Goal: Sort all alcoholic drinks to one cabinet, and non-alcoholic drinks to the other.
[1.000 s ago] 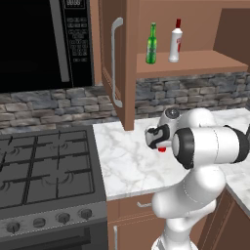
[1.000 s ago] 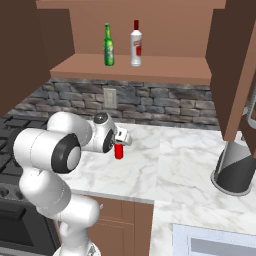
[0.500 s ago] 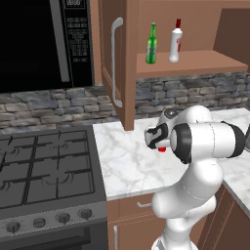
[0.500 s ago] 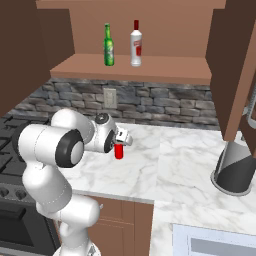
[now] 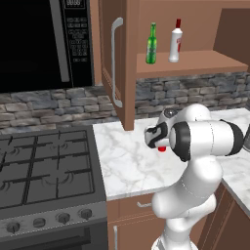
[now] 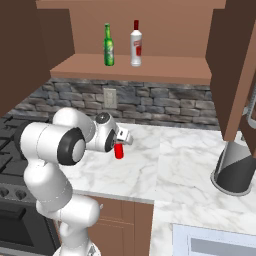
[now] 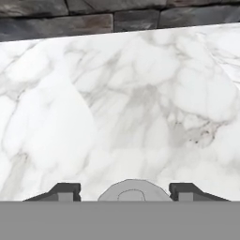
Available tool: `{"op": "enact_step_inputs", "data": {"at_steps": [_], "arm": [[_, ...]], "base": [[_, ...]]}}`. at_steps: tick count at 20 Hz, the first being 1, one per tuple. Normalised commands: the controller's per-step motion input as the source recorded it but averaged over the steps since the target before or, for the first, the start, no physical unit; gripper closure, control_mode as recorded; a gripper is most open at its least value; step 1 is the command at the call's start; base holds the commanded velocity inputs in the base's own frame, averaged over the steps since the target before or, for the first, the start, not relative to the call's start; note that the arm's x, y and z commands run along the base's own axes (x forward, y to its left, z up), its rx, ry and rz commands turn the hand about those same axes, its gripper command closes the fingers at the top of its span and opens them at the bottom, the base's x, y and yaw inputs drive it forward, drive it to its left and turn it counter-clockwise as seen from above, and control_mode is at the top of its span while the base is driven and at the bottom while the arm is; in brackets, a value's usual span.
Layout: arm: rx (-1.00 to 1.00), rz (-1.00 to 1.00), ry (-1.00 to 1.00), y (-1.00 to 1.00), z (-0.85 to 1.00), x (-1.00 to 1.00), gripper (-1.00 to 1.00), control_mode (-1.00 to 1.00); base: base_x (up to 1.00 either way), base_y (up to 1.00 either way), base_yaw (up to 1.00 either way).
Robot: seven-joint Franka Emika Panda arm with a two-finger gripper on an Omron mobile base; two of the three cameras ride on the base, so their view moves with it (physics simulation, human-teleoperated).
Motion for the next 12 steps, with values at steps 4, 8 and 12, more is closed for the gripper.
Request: {"op": "enact_step_inputs", "data": {"at_steps": [4,8,12], "arm": [[0.00,0.00,0.00,0.00,-0.02,0.00,1.00,-1.00],[0.00,0.00,0.00,0.00,0.00,0.00,1.00,-1.00],[0.00,0.00,0.03,0.00,-0.01,0.00,1.00,-1.00]], "base": [[0.00,0.00,0.00],[0.00,0.00,0.00],[0.00,0.00,0.00]]}}
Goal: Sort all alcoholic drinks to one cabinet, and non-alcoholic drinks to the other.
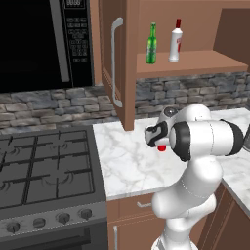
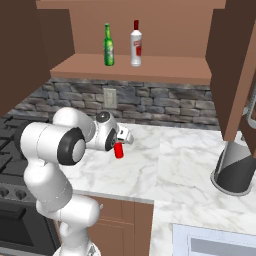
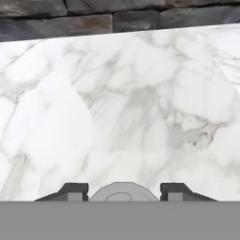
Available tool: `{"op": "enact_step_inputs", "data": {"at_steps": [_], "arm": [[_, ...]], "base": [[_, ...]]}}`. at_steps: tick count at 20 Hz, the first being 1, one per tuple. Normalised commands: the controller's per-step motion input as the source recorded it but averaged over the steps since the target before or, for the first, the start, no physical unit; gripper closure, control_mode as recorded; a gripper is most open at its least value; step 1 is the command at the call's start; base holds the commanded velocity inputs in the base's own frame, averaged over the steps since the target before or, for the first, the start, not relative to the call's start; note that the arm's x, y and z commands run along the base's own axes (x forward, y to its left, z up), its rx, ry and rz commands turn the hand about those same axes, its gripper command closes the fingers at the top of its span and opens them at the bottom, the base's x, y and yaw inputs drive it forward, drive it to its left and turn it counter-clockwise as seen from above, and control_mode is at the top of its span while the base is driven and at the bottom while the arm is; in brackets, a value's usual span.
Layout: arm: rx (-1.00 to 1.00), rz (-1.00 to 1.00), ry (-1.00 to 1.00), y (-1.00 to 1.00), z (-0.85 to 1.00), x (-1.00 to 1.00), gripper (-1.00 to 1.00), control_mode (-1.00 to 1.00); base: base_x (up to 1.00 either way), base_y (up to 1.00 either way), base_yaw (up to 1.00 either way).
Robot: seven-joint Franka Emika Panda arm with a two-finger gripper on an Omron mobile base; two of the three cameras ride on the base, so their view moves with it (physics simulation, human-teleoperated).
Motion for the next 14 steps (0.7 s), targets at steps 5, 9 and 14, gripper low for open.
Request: {"op": "enact_step_inputs", "data": {"at_steps": [5,9,14], "arm": [[0.02,0.00,0.01,0.00,0.17,-0.13,1.00,-1.00],[0.04,0.00,0.00,0.00,0.51,-0.60,1.00,-1.00],[0.05,0.00,0.00,0.00,0.48,-0.70,1.00,-1.00]], "base": [[0.00,0.00,0.00],[0.00,0.00,0.00],[0.00,0.00,0.00]]}}
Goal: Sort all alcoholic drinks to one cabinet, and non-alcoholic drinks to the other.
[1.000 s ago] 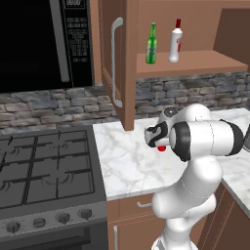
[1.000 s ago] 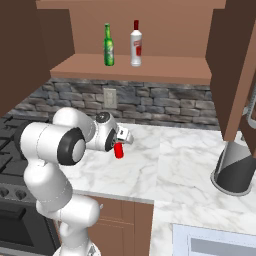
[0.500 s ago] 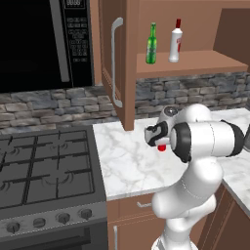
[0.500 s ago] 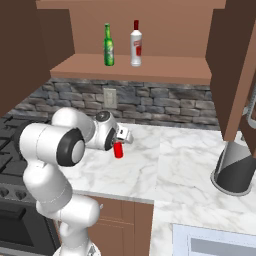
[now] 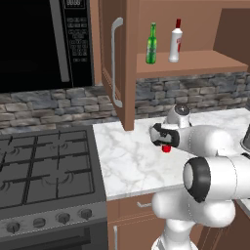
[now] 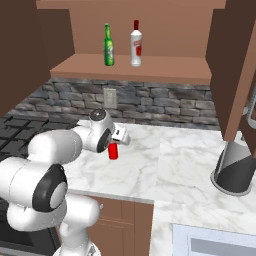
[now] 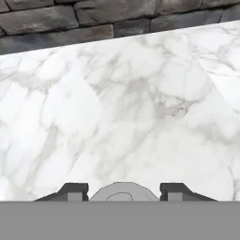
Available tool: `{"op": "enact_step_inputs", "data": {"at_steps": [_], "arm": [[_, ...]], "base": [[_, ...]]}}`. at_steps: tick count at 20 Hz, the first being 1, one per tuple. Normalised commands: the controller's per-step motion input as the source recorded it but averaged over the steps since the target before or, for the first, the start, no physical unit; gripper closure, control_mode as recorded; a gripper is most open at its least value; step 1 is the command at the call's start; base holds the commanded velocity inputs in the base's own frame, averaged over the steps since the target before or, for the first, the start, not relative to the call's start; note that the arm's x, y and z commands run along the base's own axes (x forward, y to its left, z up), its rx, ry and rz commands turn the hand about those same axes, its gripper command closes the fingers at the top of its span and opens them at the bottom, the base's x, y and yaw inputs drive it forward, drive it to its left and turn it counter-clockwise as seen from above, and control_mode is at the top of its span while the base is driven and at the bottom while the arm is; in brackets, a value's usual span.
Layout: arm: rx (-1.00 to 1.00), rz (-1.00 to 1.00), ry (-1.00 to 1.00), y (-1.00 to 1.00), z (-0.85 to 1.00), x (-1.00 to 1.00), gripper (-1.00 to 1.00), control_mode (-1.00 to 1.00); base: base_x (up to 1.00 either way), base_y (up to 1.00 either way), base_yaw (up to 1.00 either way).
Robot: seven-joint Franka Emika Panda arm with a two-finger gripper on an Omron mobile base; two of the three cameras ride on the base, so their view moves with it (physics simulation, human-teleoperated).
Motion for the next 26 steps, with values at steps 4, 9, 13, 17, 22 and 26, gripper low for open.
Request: {"op": "enact_step_inputs", "data": {"at_steps": [4,9,13,17,22,26], "arm": [[0.06,0.00,0.00,0.00,0.58,-0.68,1.00,-1.00],[0.05,0.00,0.00,0.00,0.79,-0.67,1.00,-1.00],[0.01,0.00,0.00,0.00,0.74,-0.76,1.00,-1.00],[0.00,0.00,0.00,0.00,0.48,-0.77,1.00,-1.00],[-0.02,0.00,0.00,0.00,0.34,-0.82,1.00,-1.00],[-0.01,0.00,0.00,-0.05,0.49,-0.76,1.00,-1.00]], "base": [[0.00,0.00,0.00],[0.00,0.00,0.00],[0.00,0.00,0.00],[0.00,0.00,0.00],[0.00,0.00,0.00],[0.00,0.00,0.00]]}}
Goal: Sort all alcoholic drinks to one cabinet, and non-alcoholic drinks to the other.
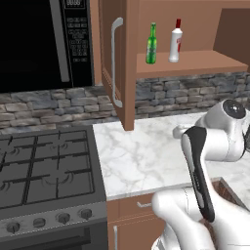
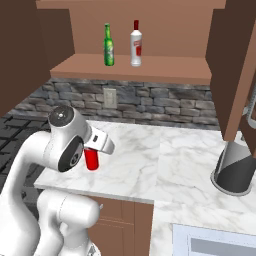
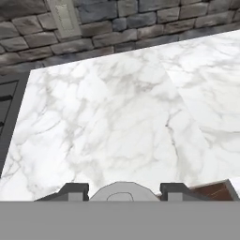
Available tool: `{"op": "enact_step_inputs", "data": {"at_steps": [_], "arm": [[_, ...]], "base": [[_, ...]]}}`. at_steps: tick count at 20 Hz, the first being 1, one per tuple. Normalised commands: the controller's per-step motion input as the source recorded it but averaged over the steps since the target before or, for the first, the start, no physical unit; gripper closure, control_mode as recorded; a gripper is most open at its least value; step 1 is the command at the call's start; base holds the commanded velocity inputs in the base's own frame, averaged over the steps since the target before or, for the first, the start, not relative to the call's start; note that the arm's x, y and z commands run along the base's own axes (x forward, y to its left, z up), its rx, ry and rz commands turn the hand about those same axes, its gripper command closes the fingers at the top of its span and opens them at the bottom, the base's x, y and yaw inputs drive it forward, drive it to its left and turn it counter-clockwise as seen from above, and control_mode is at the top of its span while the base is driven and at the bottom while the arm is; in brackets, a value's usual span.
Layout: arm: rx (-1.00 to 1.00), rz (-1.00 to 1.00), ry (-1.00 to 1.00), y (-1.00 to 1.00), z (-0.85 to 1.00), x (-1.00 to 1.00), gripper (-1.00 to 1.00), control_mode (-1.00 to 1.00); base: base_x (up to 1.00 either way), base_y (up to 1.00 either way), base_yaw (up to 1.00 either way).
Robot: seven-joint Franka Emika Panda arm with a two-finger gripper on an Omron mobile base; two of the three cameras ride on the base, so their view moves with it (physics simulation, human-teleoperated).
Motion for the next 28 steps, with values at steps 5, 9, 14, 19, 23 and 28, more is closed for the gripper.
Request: {"op": "enact_step_inputs", "data": {"at_steps": [5,9,14,19,23,28], "arm": [[0.00,0.00,0.00,-0.03,0.67,-0.56,1.00,-1.00],[0.00,0.00,0.00,-0.05,0.53,-0.38,1.00,-1.00],[0.00,0.00,0.01,-0.02,0.29,-0.24,1.00,-1.00],[0.00,0.00,0.00,0.00,0.17,-0.25,1.00,1.00],[0.00,0.00,0.00,0.00,0.00,0.00,1.00,1.00],[0.00,0.00,0.00,0.00,0.00,0.00,1.00,1.00]], "base": [[0.00,0.00,0.00],[0.00,0.00,0.00],[0.00,0.00,0.00],[-0.10,0.00,0.00],[-0.79,0.21,0.00],[-0.97,0.52,0.00]]}}
